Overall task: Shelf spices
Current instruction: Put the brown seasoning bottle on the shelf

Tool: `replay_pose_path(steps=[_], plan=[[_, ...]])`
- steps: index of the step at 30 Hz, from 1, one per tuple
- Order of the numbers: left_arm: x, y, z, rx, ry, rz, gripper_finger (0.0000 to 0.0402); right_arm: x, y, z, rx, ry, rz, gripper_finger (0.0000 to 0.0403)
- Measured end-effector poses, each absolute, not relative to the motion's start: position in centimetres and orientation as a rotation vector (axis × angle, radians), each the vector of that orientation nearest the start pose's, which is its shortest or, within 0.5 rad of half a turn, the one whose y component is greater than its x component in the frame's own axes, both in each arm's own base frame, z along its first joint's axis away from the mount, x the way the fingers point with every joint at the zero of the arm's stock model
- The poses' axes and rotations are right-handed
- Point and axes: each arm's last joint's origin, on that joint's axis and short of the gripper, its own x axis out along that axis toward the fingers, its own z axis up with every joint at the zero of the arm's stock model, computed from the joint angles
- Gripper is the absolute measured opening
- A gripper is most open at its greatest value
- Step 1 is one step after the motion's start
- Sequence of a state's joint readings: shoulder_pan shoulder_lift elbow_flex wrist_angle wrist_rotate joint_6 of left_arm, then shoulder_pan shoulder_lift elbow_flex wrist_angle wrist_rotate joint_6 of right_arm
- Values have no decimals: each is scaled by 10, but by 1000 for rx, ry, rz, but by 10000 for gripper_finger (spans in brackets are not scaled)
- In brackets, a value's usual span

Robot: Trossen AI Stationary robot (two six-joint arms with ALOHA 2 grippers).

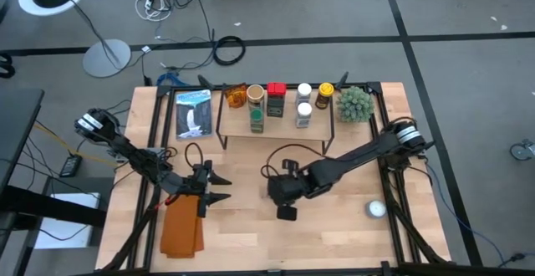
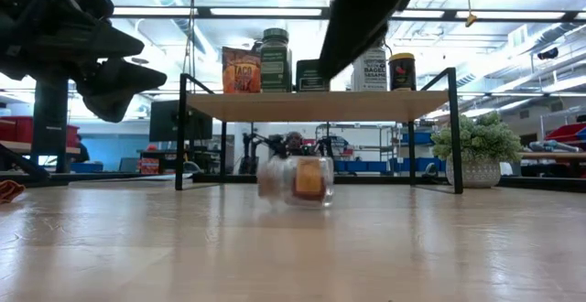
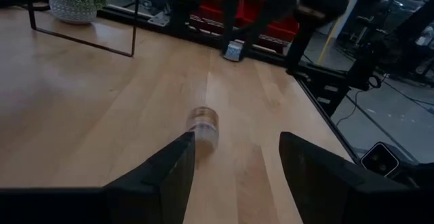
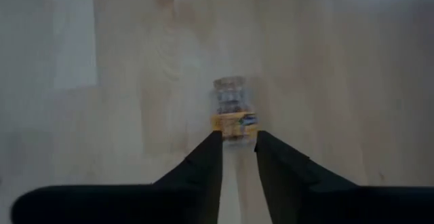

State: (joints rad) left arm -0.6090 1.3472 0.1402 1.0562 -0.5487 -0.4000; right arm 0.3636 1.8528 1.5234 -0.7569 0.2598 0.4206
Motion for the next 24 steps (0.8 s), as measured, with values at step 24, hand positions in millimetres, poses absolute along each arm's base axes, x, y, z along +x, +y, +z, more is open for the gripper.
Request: replay_pose_path(steps=[24], plan=[[169, -100, 139, -313, 136, -34, 219, 392, 113, 233, -56, 911, -71, 133]])
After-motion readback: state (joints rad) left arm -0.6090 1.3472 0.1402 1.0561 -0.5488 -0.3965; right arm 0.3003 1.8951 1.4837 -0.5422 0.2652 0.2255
